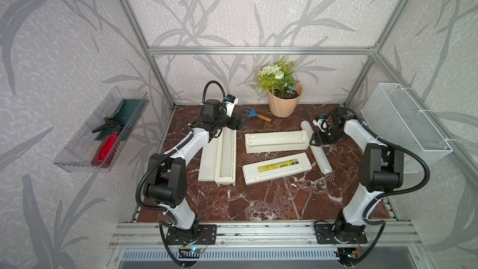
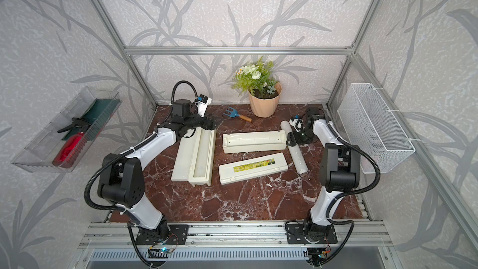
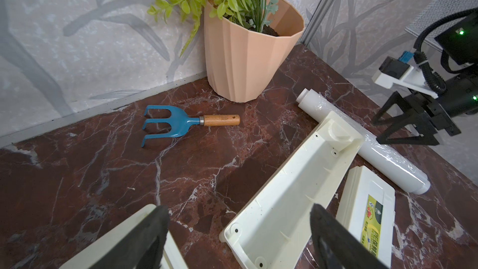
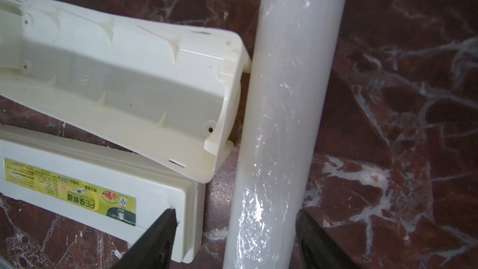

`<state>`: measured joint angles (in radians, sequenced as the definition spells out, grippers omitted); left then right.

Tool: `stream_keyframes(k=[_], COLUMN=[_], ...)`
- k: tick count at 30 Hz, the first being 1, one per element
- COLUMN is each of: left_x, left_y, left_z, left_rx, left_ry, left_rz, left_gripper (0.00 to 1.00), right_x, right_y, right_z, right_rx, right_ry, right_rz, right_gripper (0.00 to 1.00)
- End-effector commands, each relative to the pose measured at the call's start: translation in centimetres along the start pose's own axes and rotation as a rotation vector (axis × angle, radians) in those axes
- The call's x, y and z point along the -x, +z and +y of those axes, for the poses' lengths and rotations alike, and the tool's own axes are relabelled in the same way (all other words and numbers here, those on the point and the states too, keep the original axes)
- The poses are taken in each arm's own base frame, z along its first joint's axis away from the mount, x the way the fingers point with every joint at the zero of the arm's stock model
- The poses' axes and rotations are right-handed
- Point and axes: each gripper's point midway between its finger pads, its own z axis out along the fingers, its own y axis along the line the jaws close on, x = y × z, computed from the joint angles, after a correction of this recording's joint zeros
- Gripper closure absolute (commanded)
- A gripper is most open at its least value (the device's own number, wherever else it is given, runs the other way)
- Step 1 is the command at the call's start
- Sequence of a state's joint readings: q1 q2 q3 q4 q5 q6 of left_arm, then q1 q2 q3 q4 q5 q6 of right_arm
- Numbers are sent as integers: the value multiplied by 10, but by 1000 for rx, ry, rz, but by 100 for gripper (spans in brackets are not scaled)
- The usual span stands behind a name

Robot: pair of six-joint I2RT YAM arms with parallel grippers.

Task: Put plastic wrap rolls into dispensers
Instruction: Pick up the plastic wrap from the center of the board.

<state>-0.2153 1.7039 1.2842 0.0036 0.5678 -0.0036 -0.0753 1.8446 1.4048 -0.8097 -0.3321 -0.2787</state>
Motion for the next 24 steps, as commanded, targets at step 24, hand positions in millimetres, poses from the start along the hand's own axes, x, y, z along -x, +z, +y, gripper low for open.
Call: stream_keyframes(k=[24], left_x=[-1], left_y=[10], left_z=[9], left_rx=[79], left_ry=[23], left_rz=[73], left_gripper=[14], right_x=[16], right_y=[56], right_z=[-65], right_rx=[-161], right_ry=[23], right_rz=[146], right_gripper=[41])
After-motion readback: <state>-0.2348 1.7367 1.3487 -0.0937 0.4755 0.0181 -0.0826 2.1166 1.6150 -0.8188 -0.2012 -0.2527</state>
